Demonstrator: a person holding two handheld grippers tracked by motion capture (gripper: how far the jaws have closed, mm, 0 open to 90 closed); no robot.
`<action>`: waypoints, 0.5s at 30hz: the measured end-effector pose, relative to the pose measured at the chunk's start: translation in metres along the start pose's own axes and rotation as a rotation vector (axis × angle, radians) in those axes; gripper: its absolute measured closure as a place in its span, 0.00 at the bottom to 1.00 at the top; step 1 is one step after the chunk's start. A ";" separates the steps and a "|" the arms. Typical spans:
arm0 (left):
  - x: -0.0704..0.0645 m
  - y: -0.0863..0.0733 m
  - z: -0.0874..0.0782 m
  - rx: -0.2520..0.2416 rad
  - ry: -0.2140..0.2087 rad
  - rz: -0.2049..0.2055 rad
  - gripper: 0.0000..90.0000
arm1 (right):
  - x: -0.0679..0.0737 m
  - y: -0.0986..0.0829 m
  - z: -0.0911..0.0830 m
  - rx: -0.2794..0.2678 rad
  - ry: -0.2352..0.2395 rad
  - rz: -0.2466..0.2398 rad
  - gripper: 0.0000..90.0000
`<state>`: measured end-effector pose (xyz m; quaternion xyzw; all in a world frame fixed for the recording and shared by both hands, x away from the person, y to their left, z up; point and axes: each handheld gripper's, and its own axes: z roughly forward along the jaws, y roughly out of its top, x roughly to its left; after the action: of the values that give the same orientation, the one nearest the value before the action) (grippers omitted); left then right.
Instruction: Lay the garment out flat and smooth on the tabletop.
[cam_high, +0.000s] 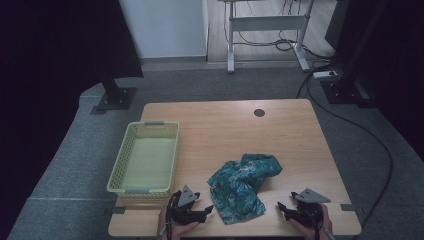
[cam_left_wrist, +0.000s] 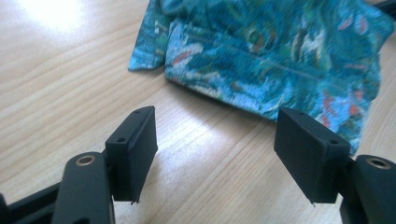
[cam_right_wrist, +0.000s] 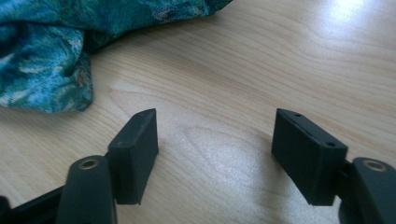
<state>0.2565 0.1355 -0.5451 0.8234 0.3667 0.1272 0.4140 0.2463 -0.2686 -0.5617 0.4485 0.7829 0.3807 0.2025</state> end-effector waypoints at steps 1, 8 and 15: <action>0.001 -0.001 0.000 0.005 0.002 0.003 0.33 | 0.001 0.001 -0.002 -0.009 0.007 0.004 0.37; 0.005 -0.003 0.002 0.014 0.007 0.002 0.33 | 0.021 0.014 -0.016 -0.071 0.064 -0.027 0.39; 0.009 -0.004 0.001 0.007 0.021 0.000 0.33 | 0.050 0.028 -0.020 -0.064 0.122 -0.085 0.40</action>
<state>0.2610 0.1427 -0.5494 0.8234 0.3716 0.1344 0.4073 0.2223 -0.2254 -0.5262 0.3840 0.7996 0.4232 0.1846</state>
